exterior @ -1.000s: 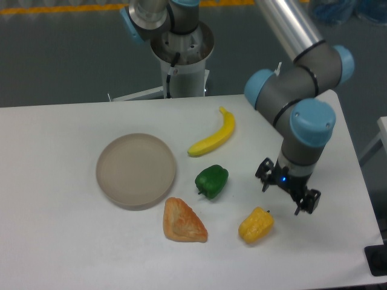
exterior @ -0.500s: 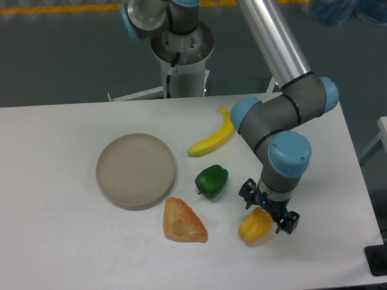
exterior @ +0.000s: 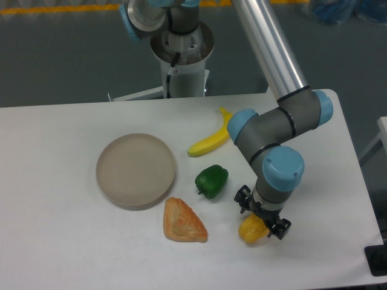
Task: Pick up the yellow pepper from the table
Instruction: 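Close the gripper on the yellow pepper, then lift the held yellow pepper up off the table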
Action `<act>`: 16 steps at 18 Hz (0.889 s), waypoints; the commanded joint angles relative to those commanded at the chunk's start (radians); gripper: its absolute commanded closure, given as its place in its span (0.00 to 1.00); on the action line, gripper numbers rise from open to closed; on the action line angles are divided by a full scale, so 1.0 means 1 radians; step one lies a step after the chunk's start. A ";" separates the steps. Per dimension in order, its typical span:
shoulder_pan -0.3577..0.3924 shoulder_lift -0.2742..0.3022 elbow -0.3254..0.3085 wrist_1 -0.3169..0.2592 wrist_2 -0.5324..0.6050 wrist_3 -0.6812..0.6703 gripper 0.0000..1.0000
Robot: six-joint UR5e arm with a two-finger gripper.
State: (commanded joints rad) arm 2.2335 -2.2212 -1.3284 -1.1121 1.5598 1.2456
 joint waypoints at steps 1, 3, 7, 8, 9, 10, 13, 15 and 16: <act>-0.003 0.005 0.005 -0.003 0.002 0.003 0.58; -0.002 0.021 0.005 -0.006 0.002 -0.006 0.84; 0.006 0.083 0.000 -0.050 0.003 -0.009 0.84; 0.012 0.101 0.000 -0.069 0.003 -0.008 0.84; 0.027 0.118 -0.002 -0.089 0.002 -0.005 0.84; 0.047 0.141 0.000 -0.130 0.000 0.009 0.84; 0.074 0.199 -0.002 -0.205 -0.001 0.015 0.85; 0.095 0.234 -0.002 -0.277 -0.003 0.075 0.85; 0.109 0.253 -0.003 -0.317 -0.006 0.109 0.85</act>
State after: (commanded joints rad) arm 2.3422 -1.9683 -1.3315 -1.4293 1.5540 1.3542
